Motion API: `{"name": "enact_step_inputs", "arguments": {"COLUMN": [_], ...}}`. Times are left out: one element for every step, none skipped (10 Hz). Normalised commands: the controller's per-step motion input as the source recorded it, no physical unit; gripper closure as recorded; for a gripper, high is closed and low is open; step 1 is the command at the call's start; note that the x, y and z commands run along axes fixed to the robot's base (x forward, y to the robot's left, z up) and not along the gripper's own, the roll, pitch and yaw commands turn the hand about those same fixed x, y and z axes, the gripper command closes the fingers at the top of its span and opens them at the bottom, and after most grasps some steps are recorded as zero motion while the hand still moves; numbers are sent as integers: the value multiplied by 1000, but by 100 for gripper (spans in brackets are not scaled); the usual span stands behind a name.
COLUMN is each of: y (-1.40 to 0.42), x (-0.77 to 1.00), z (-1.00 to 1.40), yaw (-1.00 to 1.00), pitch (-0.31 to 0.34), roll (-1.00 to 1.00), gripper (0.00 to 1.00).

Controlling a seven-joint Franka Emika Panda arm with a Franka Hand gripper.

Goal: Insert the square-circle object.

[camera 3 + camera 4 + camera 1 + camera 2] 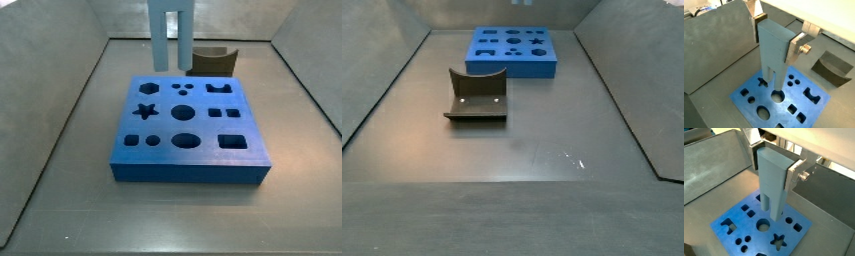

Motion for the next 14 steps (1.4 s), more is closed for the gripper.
{"name": "enact_step_inputs", "arguments": {"y": [-211,-131,-1000,-1000,-977,-711,-231,0,0,103,103,43,11,6], "x": [-6,0,-154,-151,-223,-400,-263,-97,0,271,206,146,17,66], "z": [-86,-874,-1000,-1000,-1000,-1000,-531,-274,-103,-186,-246,-171,-63,-257], "yaw": [49,-14,9,43,20,0,0,0,26,54,0,0,0,0], "pitch": [-10,0,86,106,34,0,0,19,0,36,0,0,0,0], "roll": [9,-76,103,114,110,170,124,123,0,-14,0,0,-86,-49], "gripper": [100,100,100,100,100,100,100,100,100,100,100,100,100,100]}}
